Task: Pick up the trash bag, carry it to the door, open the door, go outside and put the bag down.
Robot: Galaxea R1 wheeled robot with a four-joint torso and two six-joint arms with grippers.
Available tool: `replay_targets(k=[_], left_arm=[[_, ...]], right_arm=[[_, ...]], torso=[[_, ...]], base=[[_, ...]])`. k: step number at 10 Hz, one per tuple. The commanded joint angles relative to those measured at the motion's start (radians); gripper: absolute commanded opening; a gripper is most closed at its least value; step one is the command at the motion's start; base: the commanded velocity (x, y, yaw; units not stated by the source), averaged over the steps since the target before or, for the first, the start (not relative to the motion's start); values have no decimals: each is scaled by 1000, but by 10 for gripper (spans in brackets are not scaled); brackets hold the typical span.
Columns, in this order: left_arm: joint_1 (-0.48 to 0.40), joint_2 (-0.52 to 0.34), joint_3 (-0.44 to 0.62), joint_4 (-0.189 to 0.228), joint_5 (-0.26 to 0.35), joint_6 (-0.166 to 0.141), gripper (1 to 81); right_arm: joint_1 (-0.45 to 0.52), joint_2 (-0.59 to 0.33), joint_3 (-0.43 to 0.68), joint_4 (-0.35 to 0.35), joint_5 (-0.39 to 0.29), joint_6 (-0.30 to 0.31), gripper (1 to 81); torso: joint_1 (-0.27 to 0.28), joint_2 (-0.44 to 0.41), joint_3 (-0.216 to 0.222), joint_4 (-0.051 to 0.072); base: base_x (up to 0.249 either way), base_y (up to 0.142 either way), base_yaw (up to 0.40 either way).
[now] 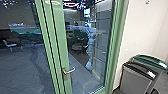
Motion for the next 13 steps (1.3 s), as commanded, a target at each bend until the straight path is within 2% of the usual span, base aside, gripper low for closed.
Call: replay_targets(k=[1, 5, 9, 11, 13], left_arm=[[-53, -1, 0, -1, 80, 1, 10], [-53, -1, 0, -2, 80, 1, 10], [-53, -1, 0, -11, 77, 1, 10], [-47, 6, 0, -11, 25, 0, 10], [-46, 11, 0, -1, 22, 1, 10]], right_arm=[[37, 11, 4, -10, -66, -8, 811], [38, 11, 4, -10, -66, -8, 811], [35, 11, -3, -8, -66, -8, 811], [34, 11, -8, -7, -66, -8, 811], [34, 12, -11, -5, -66, -8, 811]], torso=[[0, 0, 0, 0], [0, 0, 0, 0], [0, 0, 0, 0], [0, 0, 0, 0], [0, 0, 0, 0]], base=[[146, 0, 0], [117, 0, 0], [0, 0, 0], [0, 0, 0], [0, 0, 0]])
